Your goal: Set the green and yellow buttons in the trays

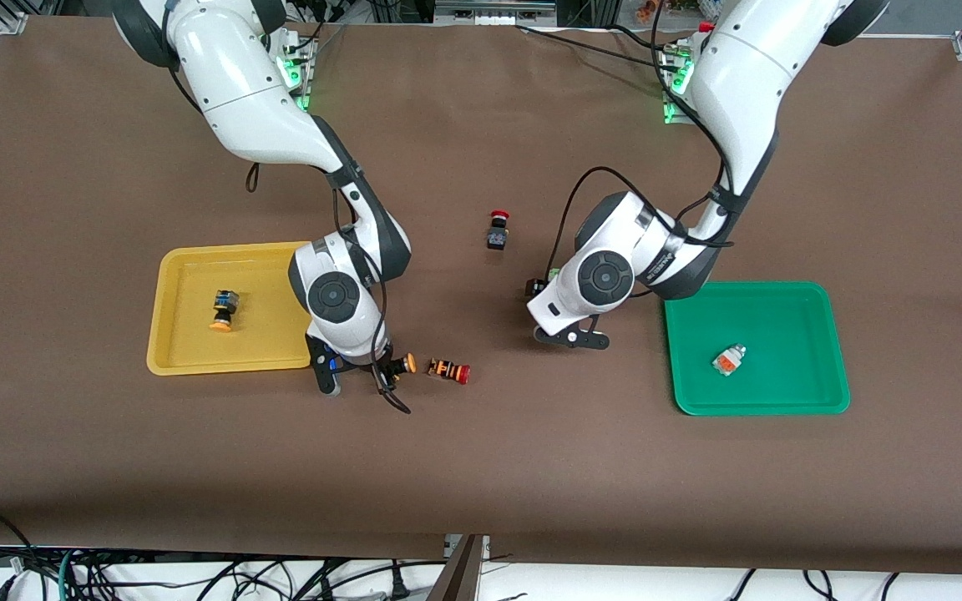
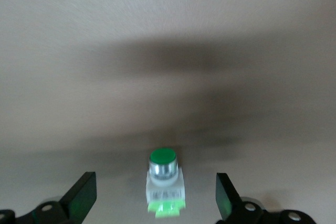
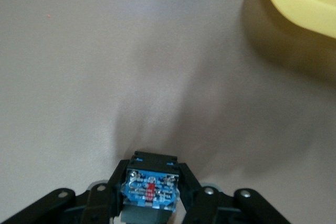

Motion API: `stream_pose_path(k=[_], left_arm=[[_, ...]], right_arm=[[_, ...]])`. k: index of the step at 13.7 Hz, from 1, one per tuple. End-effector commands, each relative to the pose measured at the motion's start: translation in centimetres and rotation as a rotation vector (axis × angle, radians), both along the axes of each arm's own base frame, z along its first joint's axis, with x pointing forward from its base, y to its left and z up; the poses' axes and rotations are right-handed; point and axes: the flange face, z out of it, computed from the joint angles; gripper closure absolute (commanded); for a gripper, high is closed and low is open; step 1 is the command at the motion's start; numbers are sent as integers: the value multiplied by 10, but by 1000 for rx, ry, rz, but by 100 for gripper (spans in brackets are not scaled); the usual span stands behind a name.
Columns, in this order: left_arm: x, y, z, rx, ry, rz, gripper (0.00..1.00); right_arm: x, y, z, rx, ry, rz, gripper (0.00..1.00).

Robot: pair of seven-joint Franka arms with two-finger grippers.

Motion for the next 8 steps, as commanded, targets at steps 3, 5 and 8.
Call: stream_pose_path(k=[3, 5, 8], left_arm=[[-20, -5, -37, 2, -73, -31, 0], [-18, -1, -35, 3, -72, -30, 31], [-24, -9, -40, 4, -69, -38, 41]], right_arm=[[11, -6, 4, 0, -10, 79, 100], [10, -22, 10, -54, 77, 225, 100], [26, -69, 59, -67, 187, 426, 100]])
